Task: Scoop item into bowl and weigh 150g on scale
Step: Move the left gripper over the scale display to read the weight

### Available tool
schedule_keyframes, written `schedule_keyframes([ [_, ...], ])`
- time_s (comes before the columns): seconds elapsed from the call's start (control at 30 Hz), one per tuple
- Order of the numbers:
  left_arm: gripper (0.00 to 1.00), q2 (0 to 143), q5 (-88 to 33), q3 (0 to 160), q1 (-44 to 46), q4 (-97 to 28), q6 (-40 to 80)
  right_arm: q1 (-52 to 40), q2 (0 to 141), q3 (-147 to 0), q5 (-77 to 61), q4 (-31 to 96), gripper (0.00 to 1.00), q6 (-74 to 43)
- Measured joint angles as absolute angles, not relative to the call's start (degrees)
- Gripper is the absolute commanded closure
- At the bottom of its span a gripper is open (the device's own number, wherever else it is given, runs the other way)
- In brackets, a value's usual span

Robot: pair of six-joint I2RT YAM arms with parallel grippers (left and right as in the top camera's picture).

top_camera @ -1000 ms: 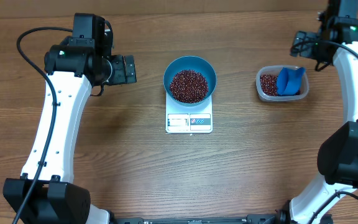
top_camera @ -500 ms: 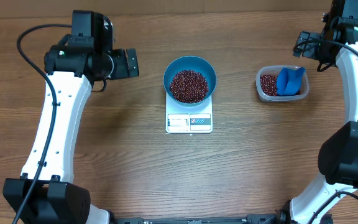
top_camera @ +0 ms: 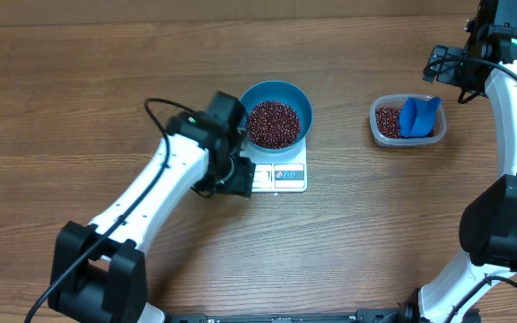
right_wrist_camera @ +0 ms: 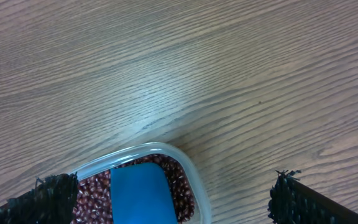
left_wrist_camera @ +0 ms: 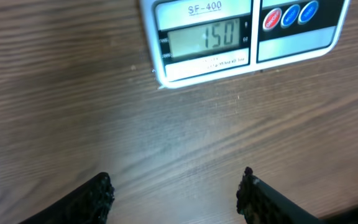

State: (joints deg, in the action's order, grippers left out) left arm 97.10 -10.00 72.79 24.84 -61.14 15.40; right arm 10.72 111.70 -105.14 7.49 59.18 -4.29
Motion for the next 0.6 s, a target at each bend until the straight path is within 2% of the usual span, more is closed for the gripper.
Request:
schedule_keyframes([
  [0.3, 0.24, 99.37, -3.16, 67.09, 30.79, -51.13, 15.99, 10.74, 111.7, -105.14, 7.46, 59.16, 0.0, -4.29],
  [0.6, 0.16, 101.01, 0.01, 67.05, 36.12, -50.06, 13.34, 10.74, 111.7, -105.14, 7.46, 59.16, 0.0, -4.32],
])
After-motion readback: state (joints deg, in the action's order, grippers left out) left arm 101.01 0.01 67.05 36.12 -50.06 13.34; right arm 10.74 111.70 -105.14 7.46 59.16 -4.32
